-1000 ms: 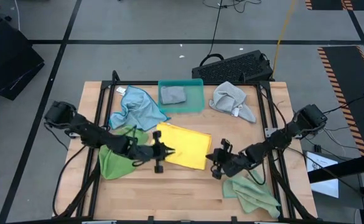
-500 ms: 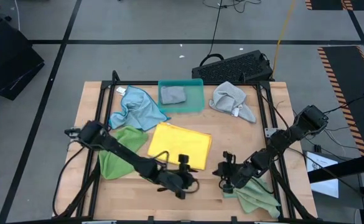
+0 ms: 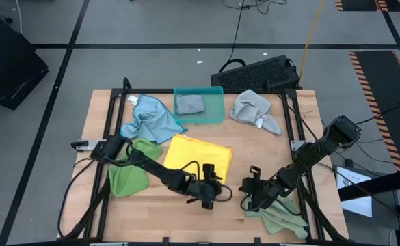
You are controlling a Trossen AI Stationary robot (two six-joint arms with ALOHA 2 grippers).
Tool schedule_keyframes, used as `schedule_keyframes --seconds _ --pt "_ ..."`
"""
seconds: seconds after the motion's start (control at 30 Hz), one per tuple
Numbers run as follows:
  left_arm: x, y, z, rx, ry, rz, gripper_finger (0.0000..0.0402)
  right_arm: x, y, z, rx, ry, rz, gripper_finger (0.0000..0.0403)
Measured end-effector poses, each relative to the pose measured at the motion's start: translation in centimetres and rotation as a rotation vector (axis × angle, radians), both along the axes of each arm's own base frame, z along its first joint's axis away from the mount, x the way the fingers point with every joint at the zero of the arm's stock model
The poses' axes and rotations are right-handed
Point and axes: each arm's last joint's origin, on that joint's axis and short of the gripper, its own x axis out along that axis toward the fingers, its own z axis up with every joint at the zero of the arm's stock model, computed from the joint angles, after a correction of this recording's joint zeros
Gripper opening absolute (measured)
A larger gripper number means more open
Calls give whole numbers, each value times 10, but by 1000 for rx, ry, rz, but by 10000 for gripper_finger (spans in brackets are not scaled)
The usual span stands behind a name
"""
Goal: Fold microfiber towels
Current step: Fold the yellow microfiber cloth
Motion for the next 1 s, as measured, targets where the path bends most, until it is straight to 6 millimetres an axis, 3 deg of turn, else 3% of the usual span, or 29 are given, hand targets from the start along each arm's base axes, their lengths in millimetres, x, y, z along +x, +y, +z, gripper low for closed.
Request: schedule_keyframes --seconds 0.27,0.43,0.57,0.77,1.0 --pt "9 14 -23 -26 23 1 232 1 0 1 6 -9 -1 4" --pt "12 23 -26 -30 22 44 223 1 0 1 4 -10 -1 4" --pt "14 31 -26 -47 30 48 166 1 0 1 0 -12 -2 4" --pt "12 32 -25 -34 75 -6 25 3 -3 3 -105 -100 -70 4" --pt "0 16 -1 -19 89 -60 17 13 0 11 -172 -217 -6 20"
